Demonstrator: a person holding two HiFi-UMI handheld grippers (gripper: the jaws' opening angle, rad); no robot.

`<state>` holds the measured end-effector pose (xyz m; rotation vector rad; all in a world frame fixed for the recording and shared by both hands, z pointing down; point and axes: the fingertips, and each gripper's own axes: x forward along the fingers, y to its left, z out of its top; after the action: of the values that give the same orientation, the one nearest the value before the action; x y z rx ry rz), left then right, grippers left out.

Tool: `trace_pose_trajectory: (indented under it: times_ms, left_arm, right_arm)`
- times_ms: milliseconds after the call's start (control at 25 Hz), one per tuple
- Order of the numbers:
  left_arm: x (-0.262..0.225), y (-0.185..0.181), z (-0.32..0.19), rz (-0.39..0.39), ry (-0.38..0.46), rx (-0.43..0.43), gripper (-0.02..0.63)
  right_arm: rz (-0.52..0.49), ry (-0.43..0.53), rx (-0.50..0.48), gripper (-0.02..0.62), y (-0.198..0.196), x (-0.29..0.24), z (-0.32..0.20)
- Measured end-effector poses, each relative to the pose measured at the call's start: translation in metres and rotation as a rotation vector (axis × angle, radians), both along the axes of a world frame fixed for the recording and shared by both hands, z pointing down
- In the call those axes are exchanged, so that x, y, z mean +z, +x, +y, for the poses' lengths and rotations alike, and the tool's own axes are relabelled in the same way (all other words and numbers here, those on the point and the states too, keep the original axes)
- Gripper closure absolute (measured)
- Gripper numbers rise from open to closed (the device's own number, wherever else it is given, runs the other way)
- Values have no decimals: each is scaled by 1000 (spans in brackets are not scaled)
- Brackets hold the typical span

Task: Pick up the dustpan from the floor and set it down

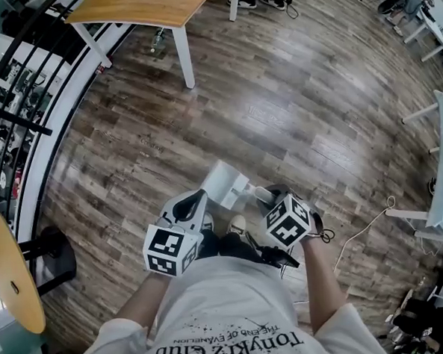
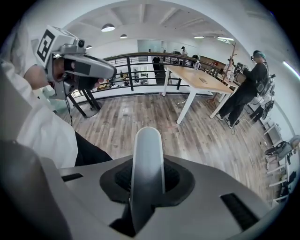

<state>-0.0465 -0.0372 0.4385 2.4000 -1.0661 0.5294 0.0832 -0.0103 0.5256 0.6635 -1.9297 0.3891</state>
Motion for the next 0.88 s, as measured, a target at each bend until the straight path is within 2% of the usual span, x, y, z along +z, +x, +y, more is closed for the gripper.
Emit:
trace_pose_trajectory:
  times_ms: [200, 880]
  left_arm:
    - [-3, -1, 6, 3, -2, 19, 583]
    - [-20, -4, 15, 8, 48, 38, 583]
  right_arm:
    - [5, 12, 30, 515, -3, -13, 6]
    - [19, 17, 46, 515, -5, -27, 27]
